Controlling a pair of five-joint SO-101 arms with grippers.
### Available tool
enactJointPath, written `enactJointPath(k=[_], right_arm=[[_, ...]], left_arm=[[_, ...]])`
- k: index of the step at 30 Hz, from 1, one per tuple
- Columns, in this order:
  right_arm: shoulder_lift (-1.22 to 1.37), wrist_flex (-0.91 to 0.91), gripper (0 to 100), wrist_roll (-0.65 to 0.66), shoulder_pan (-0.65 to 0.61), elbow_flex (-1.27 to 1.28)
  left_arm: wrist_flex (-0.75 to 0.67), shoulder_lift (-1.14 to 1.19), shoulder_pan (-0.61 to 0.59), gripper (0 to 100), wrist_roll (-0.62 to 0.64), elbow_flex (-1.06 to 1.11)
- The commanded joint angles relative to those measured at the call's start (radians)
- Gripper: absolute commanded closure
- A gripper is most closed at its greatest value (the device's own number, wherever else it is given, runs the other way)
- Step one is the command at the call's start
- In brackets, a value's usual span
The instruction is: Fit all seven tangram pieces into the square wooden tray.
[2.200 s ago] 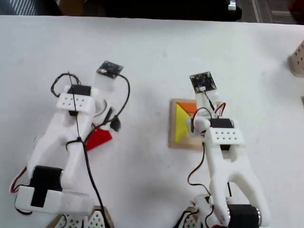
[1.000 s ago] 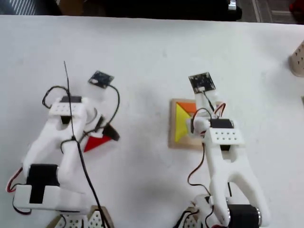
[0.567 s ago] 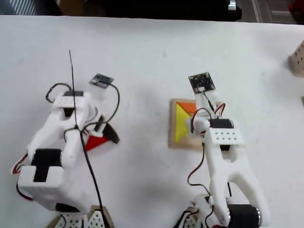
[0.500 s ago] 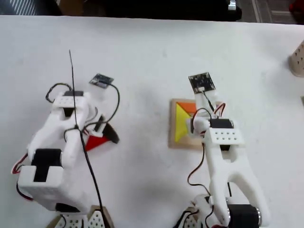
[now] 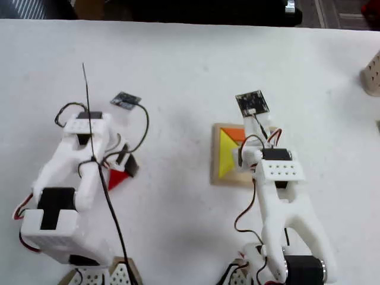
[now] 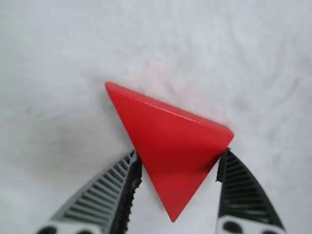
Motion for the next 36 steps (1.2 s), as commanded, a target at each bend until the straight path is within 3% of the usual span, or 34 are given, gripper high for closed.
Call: enactJointPath(k=[1, 10, 17, 33, 36], right_arm=[[-0.028, -0.018, 97.8, 0.011, -0.002, -0.005], [-0.028, -0.018, 97.8, 0.011, -0.002, -0.005], [-0.028, -0.018, 97.8, 0.011, -0.002, -0.006], [-0.028, -0.018, 97.8, 0.011, -0.002, -0.006], [-0.028, -0.018, 97.8, 0.011, -0.002, -0.006]], left_arm=[[0.000, 0.007, -0.005, 78, 0.003, -0.021], [0.000, 0.004, -0.005, 79, 0.009, -0.021], [-0.006, 0.002, 0.010, 97, 0.009, -0.029], [-0.031, 0.001, 0.021, 97, 0.009, -0.031], [-0.044, 0.001, 0.021, 97, 0.061, -0.031]])
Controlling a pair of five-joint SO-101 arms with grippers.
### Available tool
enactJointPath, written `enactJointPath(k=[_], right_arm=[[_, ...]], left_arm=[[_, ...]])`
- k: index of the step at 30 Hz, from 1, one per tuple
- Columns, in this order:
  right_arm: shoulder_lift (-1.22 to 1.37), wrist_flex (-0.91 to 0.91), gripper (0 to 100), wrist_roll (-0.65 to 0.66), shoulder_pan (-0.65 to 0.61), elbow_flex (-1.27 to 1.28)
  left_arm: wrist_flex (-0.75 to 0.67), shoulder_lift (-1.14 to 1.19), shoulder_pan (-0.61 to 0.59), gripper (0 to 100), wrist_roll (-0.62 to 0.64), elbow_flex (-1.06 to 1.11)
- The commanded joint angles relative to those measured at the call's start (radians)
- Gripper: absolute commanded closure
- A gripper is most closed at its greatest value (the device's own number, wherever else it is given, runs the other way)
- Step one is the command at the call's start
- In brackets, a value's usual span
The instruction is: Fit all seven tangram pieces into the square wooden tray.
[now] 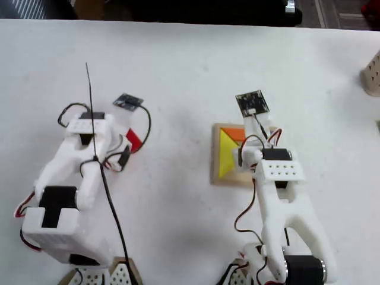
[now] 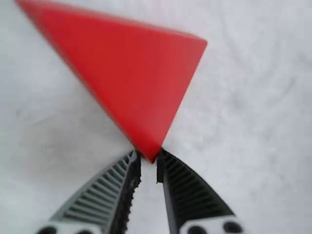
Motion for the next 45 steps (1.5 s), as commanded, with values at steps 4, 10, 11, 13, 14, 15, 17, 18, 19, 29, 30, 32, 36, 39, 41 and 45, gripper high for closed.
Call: enactJointPath(k=[4, 10, 11, 13, 14, 15, 17, 18, 19, 29, 30, 32, 36, 39, 41, 45], right_arm=[[-0.028, -0.018, 97.8, 0.011, -0.002, -0.006], [-0.028, -0.018, 97.8, 0.011, -0.002, -0.006], [-0.028, -0.018, 97.8, 0.011, -0.002, -0.006], [-0.028, -0.018, 97.8, 0.011, -0.002, -0.006], [-0.028, -0.018, 97.8, 0.011, -0.002, -0.006], [-0.028, -0.018, 97.8, 0.011, -0.002, -0.006], [-0.028, -0.018, 97.8, 0.011, -0.002, -0.006], [-0.028, -0.018, 97.8, 0.011, -0.002, -0.006], [-0.028, -0.018, 97.8, 0.011, -0.002, -0.006], [-0.028, -0.018, 97.8, 0.011, -0.002, -0.006], [-0.028, -0.018, 97.8, 0.011, -0.002, -0.006], [-0.028, -0.018, 97.8, 0.011, -0.002, -0.006], [-0.028, -0.018, 97.8, 0.011, -0.002, -0.006], [-0.028, -0.018, 97.8, 0.011, -0.002, -0.006], [-0.028, -0.018, 97.8, 0.011, -0.002, -0.005], [-0.028, -0.018, 97.8, 0.011, -0.002, -0.005]], left_arm=[[-0.072, -0.002, 0.013, 97, 0.110, -0.032], [-0.091, -0.002, 0.013, 98, 0.117, -0.032], [-0.094, -0.002, 0.013, 98, 0.117, -0.032], [-0.094, -0.002, 0.013, 98, 0.117, -0.032], [-0.097, -0.002, 0.015, 98, 0.117, -0.032], [-0.104, -0.004, 0.015, 98, 0.117, -0.032], [-0.112, -0.005, 0.015, 98, 0.117, -0.032], [-0.118, -0.012, 0.015, 98, 0.117, -0.032], [-0.124, -0.027, 0.013, 98, 0.118, -0.025], [-0.089, -0.298, 0.013, 87, 0.201, -0.026], [-0.084, -0.295, 0.013, 83, 0.258, -0.031], [-0.087, -0.277, 0.013, 73, 0.345, -0.032], [-0.094, -0.202, 0.010, 64, 0.428, -0.081], [-0.092, -0.074, 0.007, 67, 0.428, -0.189], [-0.077, 0.027, 0.007, 68, 0.387, -0.281], [0.040, 0.202, 0.007, 68, 0.359, -0.486]])
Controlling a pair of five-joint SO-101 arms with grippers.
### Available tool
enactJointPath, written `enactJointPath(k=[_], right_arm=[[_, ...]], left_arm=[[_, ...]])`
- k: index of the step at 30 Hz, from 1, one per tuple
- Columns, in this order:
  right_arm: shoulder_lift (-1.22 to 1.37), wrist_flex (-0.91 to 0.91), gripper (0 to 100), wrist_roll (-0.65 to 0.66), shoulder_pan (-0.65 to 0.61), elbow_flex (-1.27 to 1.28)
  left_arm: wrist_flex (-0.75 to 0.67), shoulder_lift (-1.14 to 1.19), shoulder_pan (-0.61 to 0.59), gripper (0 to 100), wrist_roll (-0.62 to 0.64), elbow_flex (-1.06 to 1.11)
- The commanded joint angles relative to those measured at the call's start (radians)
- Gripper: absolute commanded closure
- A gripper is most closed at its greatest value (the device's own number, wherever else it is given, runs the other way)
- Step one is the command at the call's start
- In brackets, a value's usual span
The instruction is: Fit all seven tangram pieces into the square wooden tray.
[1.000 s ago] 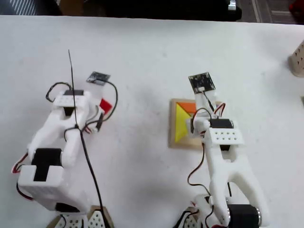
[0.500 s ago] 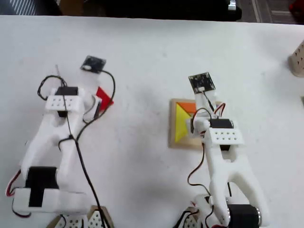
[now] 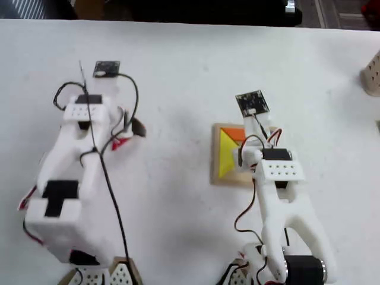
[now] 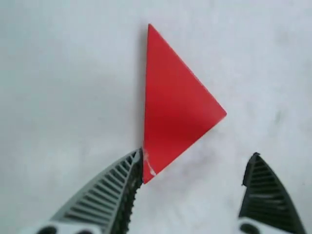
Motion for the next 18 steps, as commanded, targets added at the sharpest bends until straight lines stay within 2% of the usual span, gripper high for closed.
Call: enactJointPath(k=[1, 5, 12, 18], right_arm=[[-0.028, -0.018, 97.8, 0.011, -0.002, -0.005], [-0.028, -0.018, 97.8, 0.011, -0.002, -0.005], [-0.028, -0.018, 97.8, 0.011, -0.004, -0.005], [-0.028, -0.018, 97.8, 0.044, -0.004, -0.005]], left_arm=[[0.135, 0.157, 0.008, 68, -0.020, -0.269], [0.218, 0.275, 0.013, 68, -0.020, -0.411], [0.224, 0.443, -0.016, 68, -0.029, -0.597], [0.310, 0.518, -0.022, 68, -0.095, -0.718]])
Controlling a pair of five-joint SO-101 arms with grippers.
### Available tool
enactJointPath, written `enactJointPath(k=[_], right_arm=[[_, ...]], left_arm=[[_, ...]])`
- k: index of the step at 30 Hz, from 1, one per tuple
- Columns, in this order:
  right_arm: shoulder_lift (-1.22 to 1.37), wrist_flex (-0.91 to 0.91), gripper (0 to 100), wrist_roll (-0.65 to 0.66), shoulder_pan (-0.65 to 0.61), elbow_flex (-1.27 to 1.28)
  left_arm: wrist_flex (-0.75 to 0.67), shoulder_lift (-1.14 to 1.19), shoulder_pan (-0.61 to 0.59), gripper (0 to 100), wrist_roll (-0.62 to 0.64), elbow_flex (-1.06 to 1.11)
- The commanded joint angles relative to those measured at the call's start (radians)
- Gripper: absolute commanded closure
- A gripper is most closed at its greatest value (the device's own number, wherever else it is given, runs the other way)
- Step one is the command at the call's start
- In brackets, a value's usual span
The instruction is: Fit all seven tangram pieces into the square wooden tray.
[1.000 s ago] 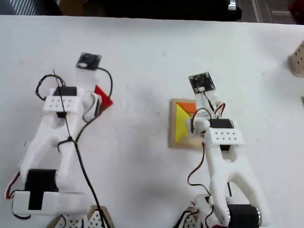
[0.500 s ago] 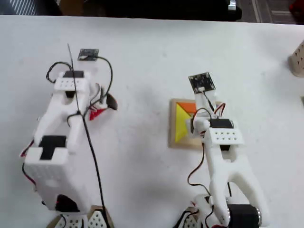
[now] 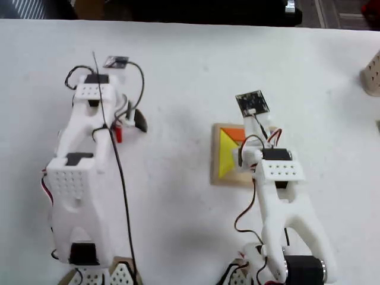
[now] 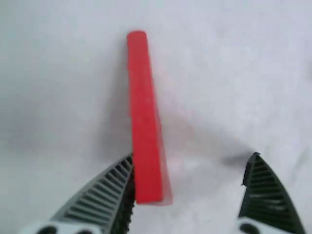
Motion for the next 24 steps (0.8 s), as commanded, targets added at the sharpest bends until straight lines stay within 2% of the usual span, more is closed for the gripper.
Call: enactJointPath(k=[1, 10, 13, 17, 19, 22, 24], right_arm=[[-0.028, -0.018, 97.8, 0.028, -0.005, -0.005], [-0.028, -0.018, 97.8, 0.032, -0.021, -0.003], [-0.028, -0.018, 97.8, 0.032, -0.021, -0.003], [-0.028, -0.018, 97.8, 0.032, -0.021, -0.003], [-0.028, -0.018, 97.8, 0.032, -0.019, -0.003], [-0.028, -0.018, 97.8, 0.031, -0.016, -0.003], [-0.028, -0.018, 97.8, 0.029, -0.015, -0.003]], left_arm=[[0.046, 0.024, -0.012, 68, -0.028, -0.110], [0.052, 0.035, -0.016, 68, -0.026, -0.135], [0.052, 0.035, -0.016, 76, -0.031, -0.133], [0.046, 0.036, -0.016, 99, -0.032, -0.133], [0.054, 0.036, -0.016, 95, -0.032, -0.127], [0.054, 0.036, -0.022, 98, -0.032, -0.127], [0.054, 0.036, -0.025, 97, -0.032, -0.127]])
